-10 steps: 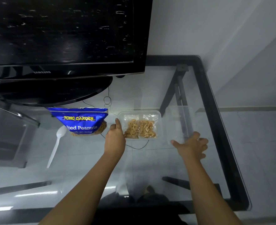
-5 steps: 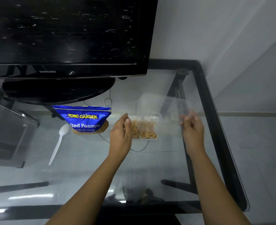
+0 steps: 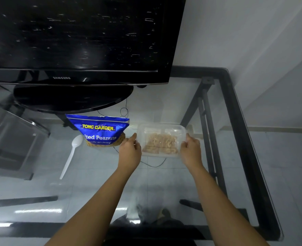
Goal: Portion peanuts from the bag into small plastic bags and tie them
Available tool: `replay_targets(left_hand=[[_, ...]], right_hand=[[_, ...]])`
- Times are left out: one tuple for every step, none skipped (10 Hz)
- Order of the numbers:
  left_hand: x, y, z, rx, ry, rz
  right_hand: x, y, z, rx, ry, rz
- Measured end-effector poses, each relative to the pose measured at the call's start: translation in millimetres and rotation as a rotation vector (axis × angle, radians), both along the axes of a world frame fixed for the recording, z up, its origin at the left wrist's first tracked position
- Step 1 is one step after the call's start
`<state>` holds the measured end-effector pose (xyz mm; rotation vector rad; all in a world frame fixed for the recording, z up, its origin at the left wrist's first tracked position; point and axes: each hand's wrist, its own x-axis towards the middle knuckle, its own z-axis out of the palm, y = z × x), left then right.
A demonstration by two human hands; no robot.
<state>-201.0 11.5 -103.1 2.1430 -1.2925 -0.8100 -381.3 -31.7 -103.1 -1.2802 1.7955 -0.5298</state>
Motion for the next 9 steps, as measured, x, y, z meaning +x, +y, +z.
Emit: replay_targets(left_hand=[[1.8,0.4,0.3,-0.008,0.030,0.019],[2.0,-1.6,3.5,0.006,0.092,0.082],[0.4,-2.3,5.1,-0.001,0.087,0.099],[1.1,-3.0,4.6,-0.012,0.090,0.108],[2.0,-3.8,5.0,-0.009,0.091,0.121],[3.1,-2.8,6.1,-0.011,0.099,0.144],[4.9,-1.6,3.1,-0.008,0.109,0.144],[5.9,-1.8,-1.4,-0.022,0.113,0.122],[3.2,-3.5,0.1,-0.011,0.150,0.155]], right_hand=[[-7.1,1.4,-2.0,-0.033,0.038,-0.006],[-11.6,1.1,-1.1,-0.059,0.018,-0.032],[-11.2,0.1,0.9,-0.061,0.028,-0.016],[-10.2,0.3,0.3,-0.085,0.042,0.008],[-10.2,-0.5,-1.2,-0.103,0.035,0.023],[-11.8,-1.9,-1.1,-0.076,0.012,0.064],[-14.9,-1.0,-1.4,-0.018,-0.022,0.063],[-17.5,-0.1,-2.1,0.008,-0.050,0.056],[-14.2,0.1,1.1,-0.039,-0.032,0.023]])
